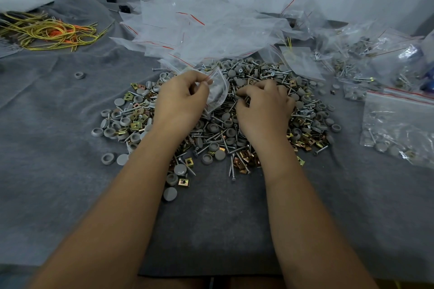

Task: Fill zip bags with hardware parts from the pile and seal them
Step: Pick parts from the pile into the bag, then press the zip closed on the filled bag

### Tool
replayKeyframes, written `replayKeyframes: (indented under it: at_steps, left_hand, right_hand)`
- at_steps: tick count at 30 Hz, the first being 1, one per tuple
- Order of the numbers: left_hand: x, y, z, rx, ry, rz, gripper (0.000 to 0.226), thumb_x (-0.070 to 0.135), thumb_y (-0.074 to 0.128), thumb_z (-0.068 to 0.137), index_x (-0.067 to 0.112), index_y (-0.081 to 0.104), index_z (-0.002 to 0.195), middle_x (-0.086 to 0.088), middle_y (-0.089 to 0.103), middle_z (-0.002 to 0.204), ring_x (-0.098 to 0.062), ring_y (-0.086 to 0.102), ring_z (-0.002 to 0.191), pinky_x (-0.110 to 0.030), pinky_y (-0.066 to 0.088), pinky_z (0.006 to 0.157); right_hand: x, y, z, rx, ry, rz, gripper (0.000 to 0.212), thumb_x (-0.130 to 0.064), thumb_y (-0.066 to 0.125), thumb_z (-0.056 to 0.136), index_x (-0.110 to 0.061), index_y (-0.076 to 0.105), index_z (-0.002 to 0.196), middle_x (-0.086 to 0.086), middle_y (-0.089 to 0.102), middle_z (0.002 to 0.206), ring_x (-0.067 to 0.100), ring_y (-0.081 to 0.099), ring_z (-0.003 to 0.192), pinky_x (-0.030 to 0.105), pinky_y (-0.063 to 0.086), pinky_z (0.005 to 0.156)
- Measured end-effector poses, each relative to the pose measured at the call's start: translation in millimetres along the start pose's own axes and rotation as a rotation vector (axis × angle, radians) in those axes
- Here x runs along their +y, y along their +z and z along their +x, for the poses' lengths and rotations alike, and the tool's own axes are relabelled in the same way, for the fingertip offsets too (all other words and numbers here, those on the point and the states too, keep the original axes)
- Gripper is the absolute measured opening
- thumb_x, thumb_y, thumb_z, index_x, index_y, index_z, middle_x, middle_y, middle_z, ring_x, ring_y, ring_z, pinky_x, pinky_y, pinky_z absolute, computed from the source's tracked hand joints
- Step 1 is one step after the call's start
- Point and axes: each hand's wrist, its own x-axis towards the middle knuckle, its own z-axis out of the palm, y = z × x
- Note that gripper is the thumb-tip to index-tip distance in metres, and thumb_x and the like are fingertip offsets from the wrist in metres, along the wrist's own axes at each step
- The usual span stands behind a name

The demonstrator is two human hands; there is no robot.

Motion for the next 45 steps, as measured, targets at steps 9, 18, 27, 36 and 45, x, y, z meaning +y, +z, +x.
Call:
replayKeyframes:
  at_steps: [9,18,27,36,45]
  left_hand:
    - [-1.0,0.3,0.6,-0.005,-0.006,-0.006,0.021,0.017,0.053,0.094,0.029,0.069,0.091,0.017,0.049,0.046,-0.001,0.036,0.037,-0.015,0.029,0.038]
    - [3.1,-0.8,-1.7,-0.001,0.044,-0.076,0.018,0.016,0.054,0.094,0.022,0.071,0.097,0.010,0.050,0.055,-0.001,0.039,0.043,-0.016,0.031,0.043]
    - [21.0,-9.8,-12.4,-0.131,0.240,-0.239,0.016,0.029,0.062,0.088,0.028,0.071,0.101,-0.005,0.065,0.082,-0.009,0.056,0.070,-0.026,0.046,0.060]
    - [7.7,-5.4,-9.4,-0.331,0.400,0.222,0.102,0.050,0.079,0.064,0.041,0.022,0.149,0.010,0.044,0.140,-0.008,0.031,0.130,-0.031,0.027,0.110]
    - [11.8,-12.3,-2.9,-0.059,0.068,-0.435,0.031,0.027,0.048,0.099,0.041,0.059,0.125,0.017,0.070,0.109,-0.013,0.068,0.087,-0.022,0.054,0.070]
  right_hand:
    - [-7.9,-8.1,-0.7,0.189,-0.005,0.281,0.013,-0.024,0.059,0.094,-0.023,0.070,0.101,-0.004,0.056,0.107,0.020,0.047,0.110,0.037,0.033,0.093]
    - [-22.7,-15.1,-7.3,0.077,-0.270,0.631,0.010,-0.016,0.069,0.085,-0.017,0.072,0.094,-0.004,0.059,0.106,0.014,0.057,0.108,0.049,0.042,0.099]
    - [-16.2,-11.3,-8.2,0.121,-0.349,0.316,0.013,-0.020,0.068,0.086,-0.013,0.071,0.096,-0.001,0.068,0.092,0.021,0.062,0.088,0.035,0.044,0.087]
    - [-11.0,-18.5,1.0,0.102,0.170,0.940,0.024,-0.006,0.060,0.085,-0.022,0.069,0.071,-0.001,0.067,0.065,0.004,0.057,0.060,0.029,0.046,0.053]
    - [-15.4,-30.5,-0.9,0.047,0.093,1.458,0.004,-0.016,0.066,0.087,-0.016,0.062,0.090,0.016,0.069,0.093,0.021,0.071,0.075,0.023,0.052,0.067]
